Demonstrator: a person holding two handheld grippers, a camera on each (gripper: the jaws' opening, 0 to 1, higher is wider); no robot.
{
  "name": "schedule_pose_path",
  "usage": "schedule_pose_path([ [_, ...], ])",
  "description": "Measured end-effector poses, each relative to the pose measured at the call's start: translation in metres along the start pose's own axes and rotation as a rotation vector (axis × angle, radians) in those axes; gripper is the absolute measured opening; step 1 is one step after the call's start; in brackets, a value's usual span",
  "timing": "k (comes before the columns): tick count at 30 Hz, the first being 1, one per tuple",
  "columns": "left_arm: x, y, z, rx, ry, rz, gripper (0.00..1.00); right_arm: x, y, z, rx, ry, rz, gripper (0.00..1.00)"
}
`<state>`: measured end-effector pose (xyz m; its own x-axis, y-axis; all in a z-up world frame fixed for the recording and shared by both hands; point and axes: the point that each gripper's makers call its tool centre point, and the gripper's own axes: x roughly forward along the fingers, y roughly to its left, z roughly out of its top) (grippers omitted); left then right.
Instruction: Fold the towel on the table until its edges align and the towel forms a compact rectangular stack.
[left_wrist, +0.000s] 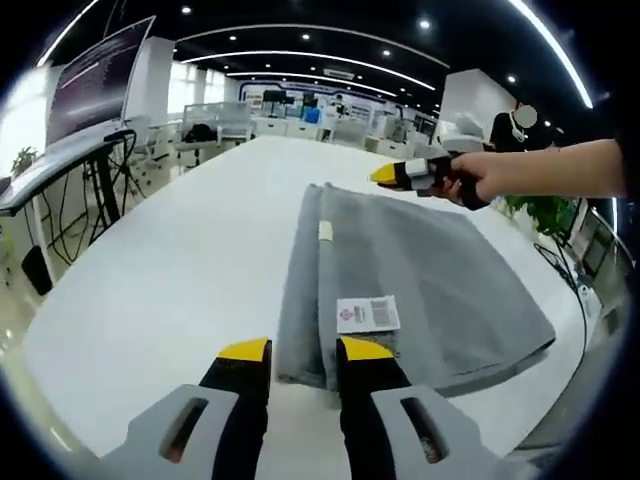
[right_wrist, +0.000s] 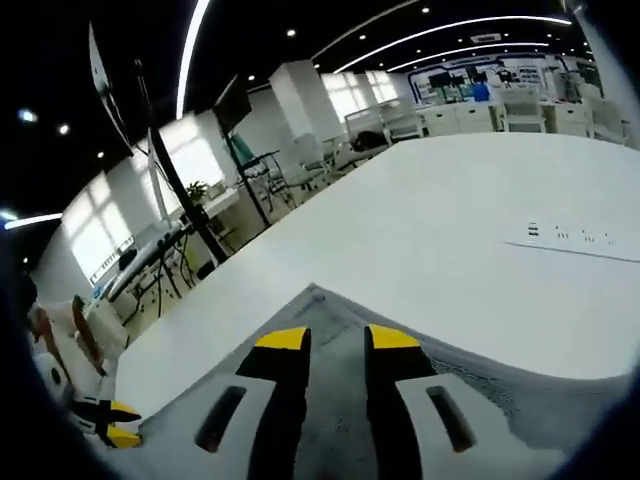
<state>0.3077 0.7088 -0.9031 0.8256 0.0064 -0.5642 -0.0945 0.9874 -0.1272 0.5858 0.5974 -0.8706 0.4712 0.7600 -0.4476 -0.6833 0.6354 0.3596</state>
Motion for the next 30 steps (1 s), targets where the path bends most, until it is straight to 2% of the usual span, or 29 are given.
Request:
schedule_pose_path([
  [4, 0.001, 0.005, 0.0, 0.007, 0.012, 0.005, 0.27, -0.013, -0.015, -0.003, -0.005, 0.008, -0.027, 0.2],
  [11, 0.001, 0.003, -0.004, 0.036, 0.041, -0.011, 0.26, -0.04, -0.039, -0.008, -0.009, 0.02, -0.078, 0.21],
  [16, 0.004, 0.005, -0.006, 0.025, 0.043, -0.004, 0.25, -0.063, -0.059, -0.006, 0.013, 0.002, -0.126, 0.21],
  [18, 0.005, 0.004, -0.007, 0.02, 0.044, 0.004, 0.24, -0.071, -0.066, -0.008, -0.01, 0.008, -0.143, 0.2],
  [21, 0.005, 0.001, -0.006, 0.026, 0.043, 0.013, 0.23, -0.079, -0.079, -0.012, 0.002, 0.014, -0.16, 0.2],
  [26, 0.008, 0.003, -0.005, 0.028, 0.043, 0.026, 0.23, -0.105, -0.11, -0.021, 0.012, 0.019, -0.242, 0.2],
  [30, 0.01, 0.004, -0.003, 0.033, 0.047, 0.042, 0.23, -0.119, -0.123, -0.024, 0.014, 0.024, -0.276, 0.2],
])
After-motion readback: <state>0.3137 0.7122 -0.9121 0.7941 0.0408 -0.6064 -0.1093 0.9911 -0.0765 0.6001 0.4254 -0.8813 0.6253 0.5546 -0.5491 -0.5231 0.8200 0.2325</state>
